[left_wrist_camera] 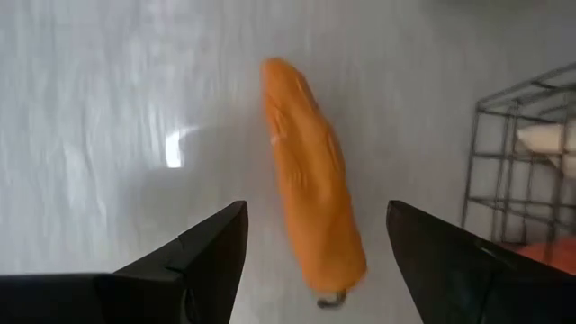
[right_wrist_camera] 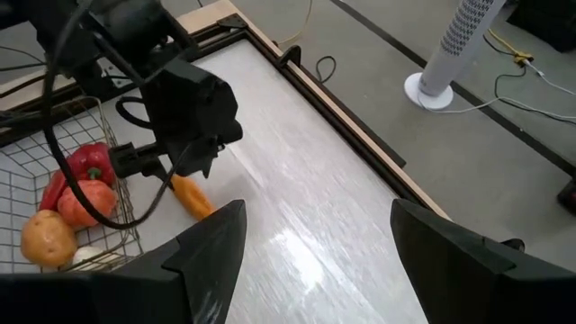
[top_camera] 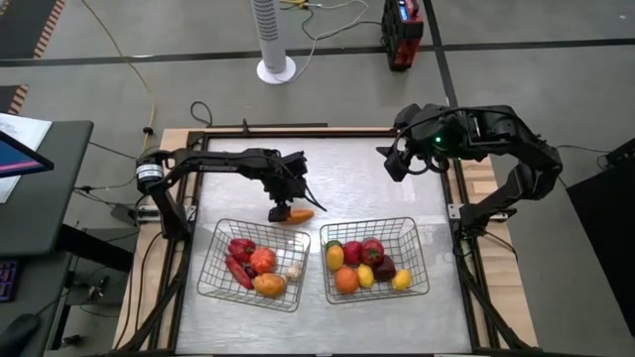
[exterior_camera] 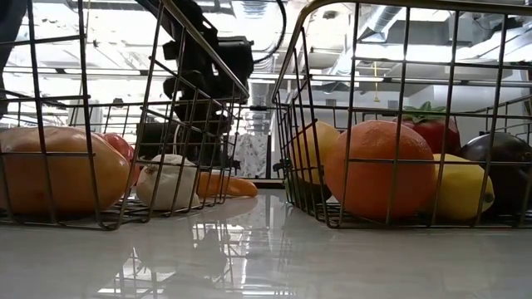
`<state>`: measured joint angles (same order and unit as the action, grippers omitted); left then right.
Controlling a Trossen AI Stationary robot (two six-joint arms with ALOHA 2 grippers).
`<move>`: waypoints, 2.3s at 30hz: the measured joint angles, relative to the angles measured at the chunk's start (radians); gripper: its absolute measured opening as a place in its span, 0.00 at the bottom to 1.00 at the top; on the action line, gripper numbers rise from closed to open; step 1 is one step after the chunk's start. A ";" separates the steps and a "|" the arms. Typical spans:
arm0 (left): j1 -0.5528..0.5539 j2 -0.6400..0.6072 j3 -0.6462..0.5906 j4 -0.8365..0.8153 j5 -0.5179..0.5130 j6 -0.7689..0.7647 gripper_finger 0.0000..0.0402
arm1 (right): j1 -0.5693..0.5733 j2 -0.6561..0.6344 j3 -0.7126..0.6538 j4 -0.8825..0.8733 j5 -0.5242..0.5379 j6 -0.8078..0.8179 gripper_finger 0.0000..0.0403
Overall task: Sort produce into baskets
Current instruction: Put yellow chili pepper into the left wire basket
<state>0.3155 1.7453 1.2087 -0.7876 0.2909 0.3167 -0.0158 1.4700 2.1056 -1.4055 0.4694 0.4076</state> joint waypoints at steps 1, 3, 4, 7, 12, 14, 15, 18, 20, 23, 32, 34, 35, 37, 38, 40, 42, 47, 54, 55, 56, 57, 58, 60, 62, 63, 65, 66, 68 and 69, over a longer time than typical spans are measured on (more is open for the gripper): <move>0.000 0.005 0.000 0.009 0.007 0.000 0.63 | 0.000 0.000 0.000 0.000 0.000 0.000 0.75; -0.001 0.022 -0.004 0.011 0.037 -0.002 0.63 | 0.000 0.000 0.000 0.001 0.000 0.001 0.75; -0.001 0.034 -0.004 0.029 0.057 -0.003 0.63 | 0.000 0.000 0.000 0.002 0.000 0.003 0.75; -0.004 0.062 -0.009 0.049 0.073 -0.003 0.63 | 0.000 0.000 0.000 0.003 -0.001 0.003 0.75; -0.009 0.089 -0.014 0.066 0.046 0.020 0.63 | 0.000 0.000 0.000 0.003 0.000 0.003 0.75; -0.015 0.089 -0.023 0.066 0.004 0.031 0.63 | 0.000 0.000 0.000 0.002 0.000 0.003 0.75; -0.017 0.089 -0.023 0.066 -0.012 0.038 0.63 | 0.000 0.000 0.000 0.002 0.000 0.003 0.75; -0.023 0.089 -0.023 0.068 -0.042 0.058 0.60 | 0.000 0.000 0.000 0.001 0.000 0.002 0.75; -0.024 0.089 -0.023 0.066 -0.056 0.069 0.57 | -0.004 0.000 0.000 0.002 0.000 -0.005 0.75; -0.023 0.089 -0.023 0.073 -0.072 0.073 0.51 | -0.006 0.000 0.000 0.002 0.000 -0.006 0.75; -0.018 0.089 -0.023 0.087 -0.151 0.058 0.33 | -0.006 0.000 0.000 0.005 0.001 -0.014 0.75; -0.018 0.089 -0.023 0.087 -0.145 0.045 0.31 | -0.006 0.000 0.000 0.005 0.001 -0.015 0.75; -0.018 0.089 -0.023 0.086 -0.137 0.035 0.30 | -0.006 0.000 0.000 0.005 0.002 -0.016 0.75; -0.017 0.089 -0.023 0.086 -0.116 0.008 0.30 | -0.006 0.000 0.000 0.005 0.002 -0.016 0.75; -0.017 0.089 -0.023 0.086 -0.107 -0.007 0.30 | -0.006 0.000 0.000 0.005 0.002 -0.016 0.75; -0.014 0.089 -0.023 0.082 -0.080 -0.023 0.30 | -0.006 0.000 0.000 0.005 0.002 -0.016 0.75; -0.007 0.089 -0.018 0.072 -0.061 -0.032 0.30 | -0.006 0.000 0.000 0.005 0.002 -0.019 0.75; 0.041 0.084 0.034 0.042 -0.045 -0.066 0.29 | -0.006 0.000 0.000 0.005 0.002 -0.023 0.75; 0.069 0.058 0.221 -0.121 -0.016 -0.080 0.29 | -0.006 0.000 0.000 0.002 0.003 -0.027 0.75; 0.064 0.052 0.248 -0.152 0.010 -0.091 0.29 | -0.007 0.000 0.000 -0.001 0.003 -0.027 0.75; 0.059 0.043 0.274 -0.179 0.046 -0.102 0.29 | -0.008 0.000 0.000 -0.008 0.003 -0.027 0.75; 0.052 0.032 0.299 -0.198 0.081 -0.114 0.29 | -0.013 0.000 0.000 -0.015 0.003 -0.031 0.75; 0.041 0.020 0.322 -0.221 0.109 -0.125 0.29 | -0.016 0.000 0.000 -0.025 0.003 -0.038 0.75; 0.016 -0.007 0.356 -0.281 0.143 -0.154 0.29 | -0.020 -0.001 0.000 -0.056 0.003 -0.044 0.75; -0.014 -0.047 0.367 -0.330 0.164 -0.177 0.29 | -0.028 -0.008 -0.001 -0.085 0.002 -0.049 0.75; -0.032 -0.067 0.367 -0.354 0.172 -0.191 0.29 | -0.034 -0.013 -0.001 -0.094 0.003 -0.052 0.75; -0.074 -0.121 0.356 -0.379 0.182 -0.216 0.29 | -0.046 -0.032 -0.001 -0.103 0.003 -0.064 0.75; -0.100 -0.142 0.349 -0.403 0.188 -0.229 0.29 | -0.052 -0.040 -0.001 -0.103 0.004 -0.070 0.75; -0.153 -0.185 0.330 -0.431 0.195 -0.261 0.29 | -0.070 -0.059 0.000 -0.104 0.007 -0.084 0.75; -0.182 -0.203 0.315 -0.435 0.195 -0.285 0.29 | -0.080 -0.064 0.000 -0.103 0.008 -0.091 0.75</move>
<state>0.1339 1.5419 1.5233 -1.2226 0.4854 0.0321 -0.0960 1.4058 2.1052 -1.5084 0.4774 0.3164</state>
